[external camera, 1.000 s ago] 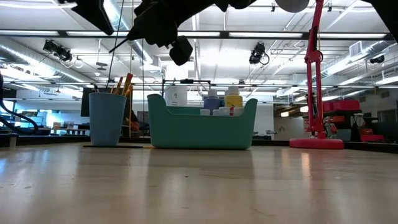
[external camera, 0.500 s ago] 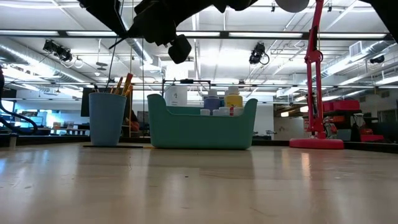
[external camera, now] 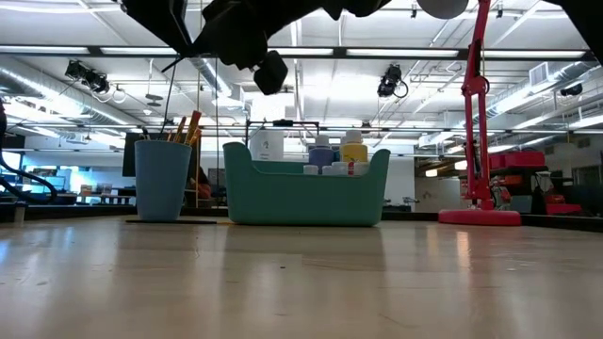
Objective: Pick & Place Paint Supplies
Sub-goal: Put the gold paint brush into the blue cup
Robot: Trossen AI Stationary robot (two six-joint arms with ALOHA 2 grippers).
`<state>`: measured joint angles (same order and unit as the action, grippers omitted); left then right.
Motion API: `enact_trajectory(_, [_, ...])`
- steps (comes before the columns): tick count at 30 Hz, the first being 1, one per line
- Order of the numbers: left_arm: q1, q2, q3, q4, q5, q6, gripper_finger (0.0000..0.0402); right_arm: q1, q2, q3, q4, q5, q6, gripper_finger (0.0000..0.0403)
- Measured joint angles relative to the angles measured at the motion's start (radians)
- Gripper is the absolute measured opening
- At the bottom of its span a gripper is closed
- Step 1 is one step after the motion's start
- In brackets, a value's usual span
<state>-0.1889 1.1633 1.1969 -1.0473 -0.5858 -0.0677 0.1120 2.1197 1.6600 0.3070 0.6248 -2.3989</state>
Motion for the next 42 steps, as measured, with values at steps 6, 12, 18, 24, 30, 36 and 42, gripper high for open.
enact_trajectory(6, [0.0,0.0,0.0,-0.001,0.052,-0.008,0.0132,0.001,0.0,0.0,0.021,-0.026,-0.046,0.0])
enact_trajectory(12, [0.0,0.0,0.0,-0.002,0.052,-0.029,0.0071,0.002,0.0,0.0,0.021,-0.024,-0.036,0.0])
enact_trajectory(18, [0.0,0.0,0.0,-0.006,0.034,-0.029,0.0016,0.002,0.0,0.0,0.02,-0.019,-0.008,0.0006])
enact_trajectory(24, [-0.001,0.0,0.0,-0.038,-0.014,-0.091,0.0024,0.001,0.0,0.002,0.0,-0.015,0.129,0.0038])
enact_trajectory(30, [-0.001,-0.001,0.0,-0.12,-0.128,-0.208,0.0016,0.001,0.0,0.0,-0.089,-0.006,0.349,0.0068])
enact_trajectory(36, [-0.001,-0.001,0.0,-0.369,-0.313,-0.48,0.0018,0.007,0.0,0.0,-0.18,0.124,0.674,0.0069])
enact_trajectory(42, [-0.002,-0.04,0.0,-0.523,-0.394,-0.619,0.0019,0.031,-0.02,0.0,-0.357,0.452,0.813,0.0043])
